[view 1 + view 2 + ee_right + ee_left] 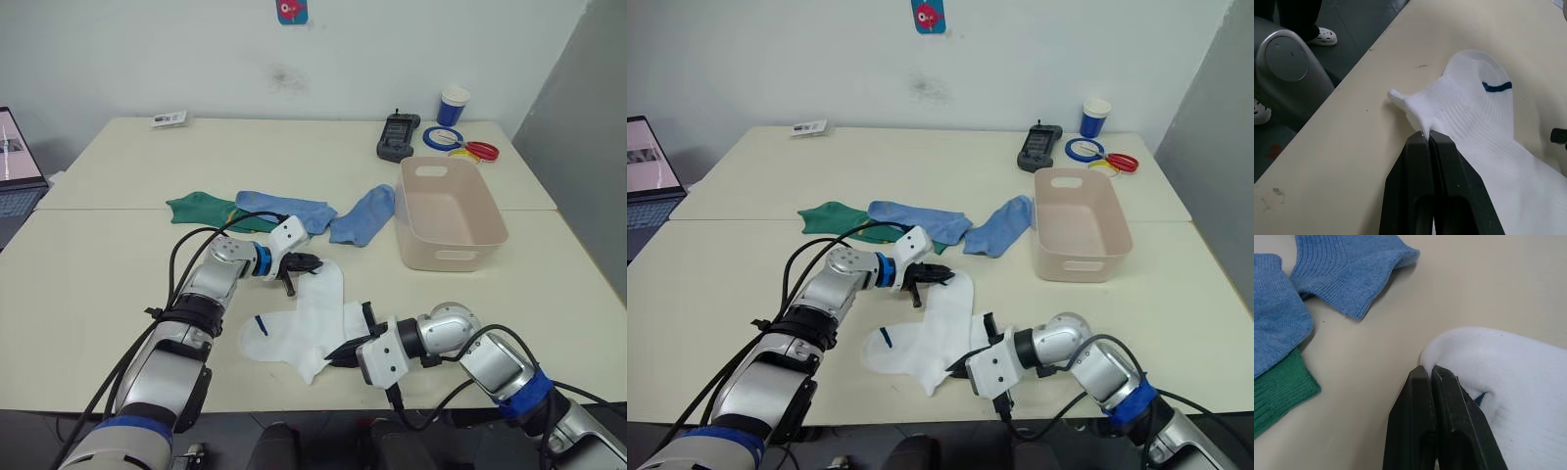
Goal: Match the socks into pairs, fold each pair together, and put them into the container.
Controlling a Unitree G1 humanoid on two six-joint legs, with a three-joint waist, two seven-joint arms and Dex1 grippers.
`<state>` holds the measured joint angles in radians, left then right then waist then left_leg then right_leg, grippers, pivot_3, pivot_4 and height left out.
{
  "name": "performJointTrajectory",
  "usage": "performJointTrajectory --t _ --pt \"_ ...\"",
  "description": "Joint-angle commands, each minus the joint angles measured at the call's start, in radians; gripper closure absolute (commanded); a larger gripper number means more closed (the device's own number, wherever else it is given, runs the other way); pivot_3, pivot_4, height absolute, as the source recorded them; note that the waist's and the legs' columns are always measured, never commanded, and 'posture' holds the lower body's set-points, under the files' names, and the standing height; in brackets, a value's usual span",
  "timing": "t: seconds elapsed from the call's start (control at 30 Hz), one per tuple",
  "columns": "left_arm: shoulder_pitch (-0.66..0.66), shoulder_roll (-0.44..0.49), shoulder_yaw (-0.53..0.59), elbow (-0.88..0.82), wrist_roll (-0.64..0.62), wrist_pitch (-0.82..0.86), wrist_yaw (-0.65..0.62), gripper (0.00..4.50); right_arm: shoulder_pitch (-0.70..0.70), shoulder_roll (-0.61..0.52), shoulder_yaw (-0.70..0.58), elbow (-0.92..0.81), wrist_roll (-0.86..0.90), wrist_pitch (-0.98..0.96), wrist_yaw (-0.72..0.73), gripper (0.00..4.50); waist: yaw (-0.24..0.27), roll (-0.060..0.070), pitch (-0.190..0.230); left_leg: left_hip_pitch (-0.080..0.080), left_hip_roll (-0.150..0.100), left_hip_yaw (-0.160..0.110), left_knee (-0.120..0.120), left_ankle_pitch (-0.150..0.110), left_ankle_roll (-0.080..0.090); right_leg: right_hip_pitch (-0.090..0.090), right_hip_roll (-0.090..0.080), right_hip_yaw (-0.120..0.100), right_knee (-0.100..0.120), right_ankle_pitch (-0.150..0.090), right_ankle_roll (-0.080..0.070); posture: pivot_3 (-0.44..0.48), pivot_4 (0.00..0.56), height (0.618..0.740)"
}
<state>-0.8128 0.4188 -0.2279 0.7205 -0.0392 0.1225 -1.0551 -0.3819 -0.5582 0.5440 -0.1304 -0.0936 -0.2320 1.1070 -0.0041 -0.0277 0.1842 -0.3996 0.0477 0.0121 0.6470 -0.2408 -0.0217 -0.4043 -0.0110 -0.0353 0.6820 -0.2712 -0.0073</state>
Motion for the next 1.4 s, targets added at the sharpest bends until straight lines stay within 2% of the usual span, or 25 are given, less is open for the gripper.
performJointTrajectory --t 0.03,0.33,0.7,0.9,1.1,1.2,1.4 --pt "0.022 0.026 0.042 -0.048 -0.019 0.022 -0.002 4.5 -0.005 -0.023 -0.039 -0.061 0.03 0.007 0.01 4.47 -0.001 0.0 0.0 0.0 0.0 0.0 0.0 0.0 0.0 0.0 0.0 0.0 0.0 0.0 0.0 0.0 0.15 0.74" --pt "0.153 0.14 0.153 -0.314 -0.109 0.169 -0.01 4.5 -0.005 -0.101 -0.125 -0.121 0.149 0.055 0.071 4.47 0.0 0.0 0.0 0.0 0.001 -0.001 0.0 0.0 -0.001 0.0 -0.001 0.001 0.0 0.0 0.0 0.0 0.15 0.74" --pt "0.422 0.239 0.278 -0.786 -0.227 0.46 0.1 4.5 -0.121 -0.089 -0.166 0.117 0.238 -0.062 0.196 4.47 -0.003 0.0 0.0 0.001 0.001 -0.003 -0.001 -0.001 0.001 0.001 -0.006 0.001 0.0 0.0 -0.001 0.0 0.15 0.74" --pt "0.574 0.215 0.325 -0.982 -0.274 0.569 0.218 4.5 -0.168 -0.064 -0.137 0.334 0.206 -0.253 0.265 4.47 0.0 0.0 0.0 0.0 0.0 -0.003 0.0 -0.001 0.002 0.001 -0.007 0.001 0.0 0.001 -0.001 0.0 0.15 0.74" --pt "0.645 0.187 0.321 -1.028 -0.284 0.566 0.286 4.5 -0.18 -0.048 -0.141 0.392 0.205 -0.32 0.29 4.47 0.002 0.0 0.0 0.0 0.0 -0.003 -0.001 -0.001 0.002 0.001 -0.008 0.001 0.0 0.003 -0.005 0.0 0.15 0.74" --pt "0.649 0.191 0.325 -1.014 -0.298 0.557 0.283 3.85 -0.167 -0.068 -0.155 0.36 0.222 -0.288 0.296 3.85 0.002 0.0 0.0 0.0 0.0 -0.003 -0.001 -0.001 0.002 0.001 -0.008 0.001 0.0 0.003 -0.005 0.0 0.15 0.74" --pt "0.619 0.24 0.361 -0.955 -0.336 0.538 0.229 1.91 -0.097 -0.156 -0.229 0.229 0.249 -0.183 0.249 1.76 0.003 0.0 0.0 0.0 0.0 -0.003 -0.001 -0.001 0.002 0.001 -0.008 0.001 0.0 0.003 -0.005 0.0 0.15 0.74"
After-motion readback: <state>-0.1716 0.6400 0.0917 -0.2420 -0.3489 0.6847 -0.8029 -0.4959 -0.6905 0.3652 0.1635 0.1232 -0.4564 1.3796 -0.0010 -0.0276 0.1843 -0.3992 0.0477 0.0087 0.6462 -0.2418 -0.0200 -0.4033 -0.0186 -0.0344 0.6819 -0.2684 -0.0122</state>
